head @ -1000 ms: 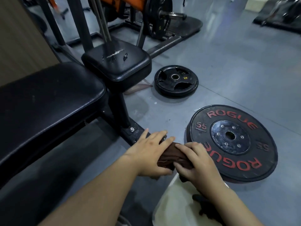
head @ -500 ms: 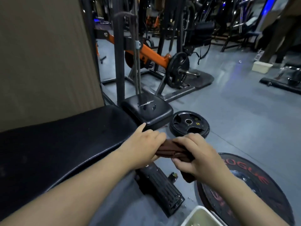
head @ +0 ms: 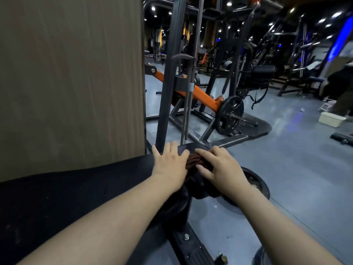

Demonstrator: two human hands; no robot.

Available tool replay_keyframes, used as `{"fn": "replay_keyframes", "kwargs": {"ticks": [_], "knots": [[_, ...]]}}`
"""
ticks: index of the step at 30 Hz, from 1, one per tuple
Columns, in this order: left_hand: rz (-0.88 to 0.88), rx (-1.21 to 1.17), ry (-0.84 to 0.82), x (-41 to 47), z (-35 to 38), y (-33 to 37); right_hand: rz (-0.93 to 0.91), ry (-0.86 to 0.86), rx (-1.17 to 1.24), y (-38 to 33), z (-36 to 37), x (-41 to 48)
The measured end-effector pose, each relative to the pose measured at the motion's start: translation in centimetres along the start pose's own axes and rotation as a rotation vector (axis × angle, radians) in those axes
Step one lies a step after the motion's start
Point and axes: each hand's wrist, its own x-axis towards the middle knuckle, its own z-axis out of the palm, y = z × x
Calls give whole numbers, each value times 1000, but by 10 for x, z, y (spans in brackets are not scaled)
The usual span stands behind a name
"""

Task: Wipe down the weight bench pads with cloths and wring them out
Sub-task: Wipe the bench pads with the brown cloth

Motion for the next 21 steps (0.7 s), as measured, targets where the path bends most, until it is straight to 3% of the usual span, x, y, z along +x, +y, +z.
{"fn": "replay_keyframes", "kwargs": {"ticks": [4, 8, 14, 21], "knots": [[-110, -158, -67, -5, 25, -2, 217, -38, -56, 19, 44, 0], [-101, -150, -126, -27, 51, -11, 402, -35, -98, 20, 69, -8], [-93, -81, -175, -37, 60, -21, 265, -282, 19, 12, 68, -7], [-125, -112, -178, -35, 58, -17, 243, -404, -135, 1, 90, 24]]}}
